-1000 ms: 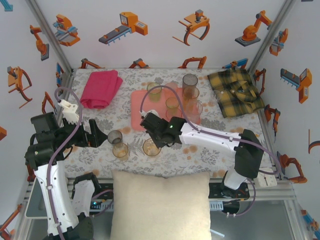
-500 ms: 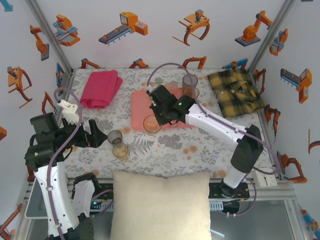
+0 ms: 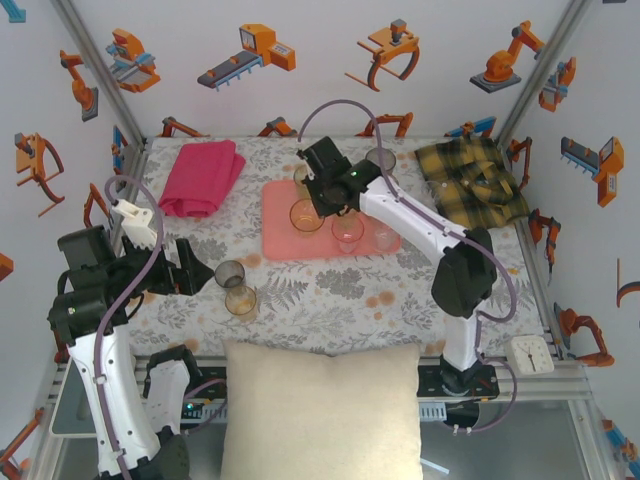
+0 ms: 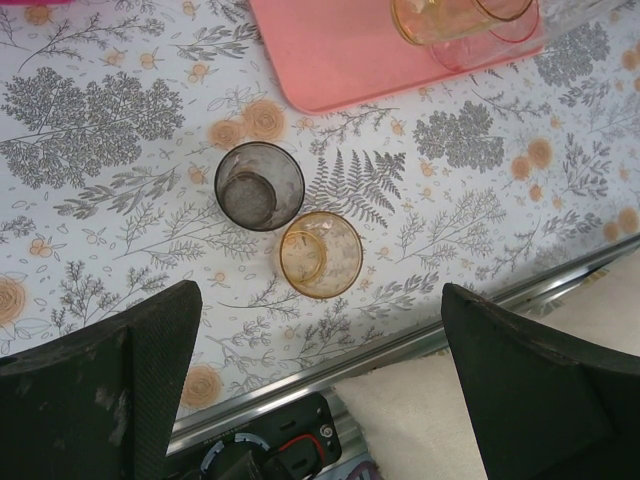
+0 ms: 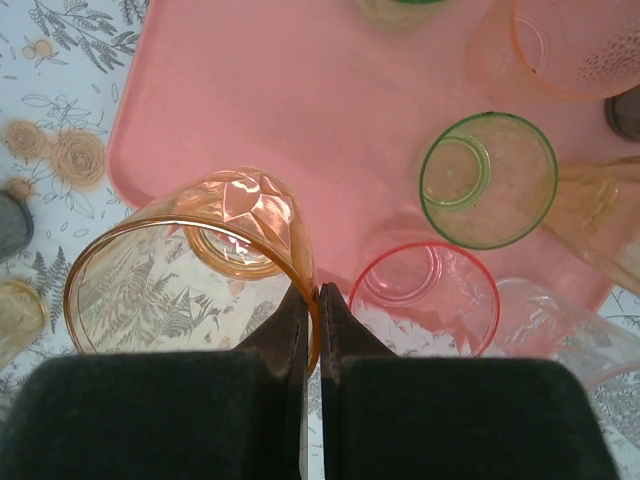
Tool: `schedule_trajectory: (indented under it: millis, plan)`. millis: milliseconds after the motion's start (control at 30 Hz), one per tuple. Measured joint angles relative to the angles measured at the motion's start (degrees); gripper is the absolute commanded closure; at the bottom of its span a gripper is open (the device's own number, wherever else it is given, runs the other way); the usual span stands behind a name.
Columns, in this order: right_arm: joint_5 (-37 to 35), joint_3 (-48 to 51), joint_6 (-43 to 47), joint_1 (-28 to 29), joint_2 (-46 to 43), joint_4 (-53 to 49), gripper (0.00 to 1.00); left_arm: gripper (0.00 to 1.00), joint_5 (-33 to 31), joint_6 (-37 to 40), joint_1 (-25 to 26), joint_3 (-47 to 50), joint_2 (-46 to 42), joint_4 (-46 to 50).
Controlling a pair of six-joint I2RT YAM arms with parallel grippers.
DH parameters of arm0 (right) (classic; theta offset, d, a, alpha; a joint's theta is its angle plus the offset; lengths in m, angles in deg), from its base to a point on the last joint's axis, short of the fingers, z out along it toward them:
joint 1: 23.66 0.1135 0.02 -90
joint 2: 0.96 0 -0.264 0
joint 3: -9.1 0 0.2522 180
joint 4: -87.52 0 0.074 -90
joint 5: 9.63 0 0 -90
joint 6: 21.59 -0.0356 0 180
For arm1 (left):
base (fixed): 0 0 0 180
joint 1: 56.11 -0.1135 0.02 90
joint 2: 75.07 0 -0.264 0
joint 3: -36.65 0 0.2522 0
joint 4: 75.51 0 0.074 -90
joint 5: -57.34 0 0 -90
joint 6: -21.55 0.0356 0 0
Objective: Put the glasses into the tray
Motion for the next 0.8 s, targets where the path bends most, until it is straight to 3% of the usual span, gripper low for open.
schedule_trajectory:
  millis: [800]
  plan:
    - [-1.1,-8.6,-0.2,-3.1,11.8,2.0,0.96,0.03,0.2,-0.2,-0.4,0.0,-0.8,0.0]
